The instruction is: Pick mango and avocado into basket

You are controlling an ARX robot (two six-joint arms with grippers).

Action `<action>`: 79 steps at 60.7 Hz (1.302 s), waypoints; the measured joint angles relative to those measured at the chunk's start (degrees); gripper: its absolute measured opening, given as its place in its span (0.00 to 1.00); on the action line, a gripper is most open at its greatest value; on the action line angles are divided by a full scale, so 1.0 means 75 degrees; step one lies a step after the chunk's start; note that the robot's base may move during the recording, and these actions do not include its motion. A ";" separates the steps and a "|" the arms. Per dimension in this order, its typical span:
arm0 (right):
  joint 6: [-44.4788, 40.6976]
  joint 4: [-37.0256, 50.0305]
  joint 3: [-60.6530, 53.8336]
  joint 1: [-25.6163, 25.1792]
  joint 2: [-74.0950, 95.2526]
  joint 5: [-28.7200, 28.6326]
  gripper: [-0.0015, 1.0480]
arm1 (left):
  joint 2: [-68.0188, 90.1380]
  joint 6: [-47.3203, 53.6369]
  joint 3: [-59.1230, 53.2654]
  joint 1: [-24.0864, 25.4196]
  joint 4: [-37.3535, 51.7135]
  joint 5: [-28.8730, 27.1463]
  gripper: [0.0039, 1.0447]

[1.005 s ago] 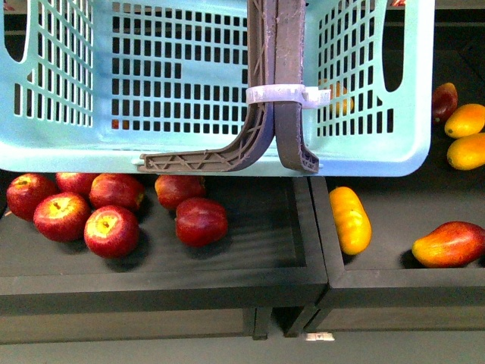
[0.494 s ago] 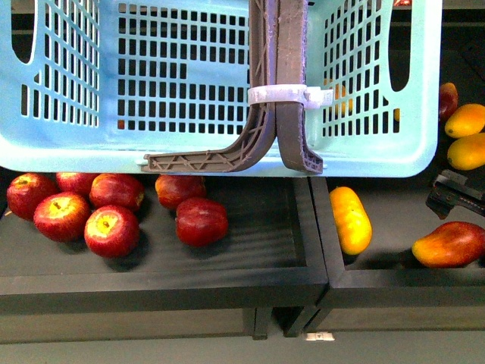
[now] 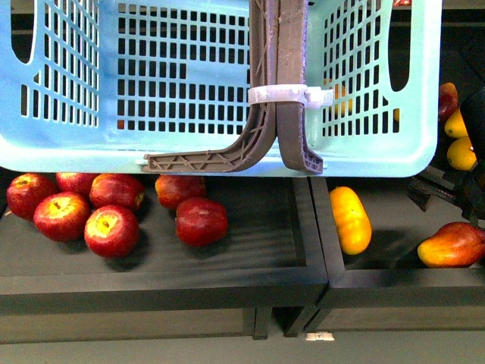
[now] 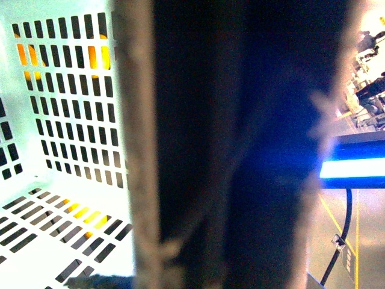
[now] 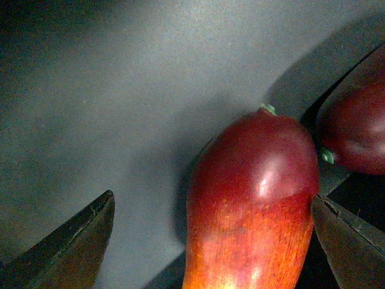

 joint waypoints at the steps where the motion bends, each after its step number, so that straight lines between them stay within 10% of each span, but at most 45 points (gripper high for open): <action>1: 0.0003 -0.0003 0.0026 -0.0006 0.0015 -0.0006 0.92 | 0.0000 0.0000 0.0000 0.0000 0.0000 -0.0003 0.10; 43: 0.0227 0.0099 0.0370 -0.0058 0.0749 -0.0291 0.92 | 0.0000 0.0000 0.0000 0.0000 0.0000 -0.0003 0.10; 56: 0.0221 0.0312 0.0149 -0.0067 0.0723 -0.0361 0.68 | 0.0000 0.0000 0.0000 0.0000 0.0000 -0.0003 0.10; 79: -0.0239 0.1492 -0.0915 -0.0437 -0.0329 -0.0265 0.67 | 0.0000 0.0000 0.0000 0.0000 0.0000 -0.0006 0.10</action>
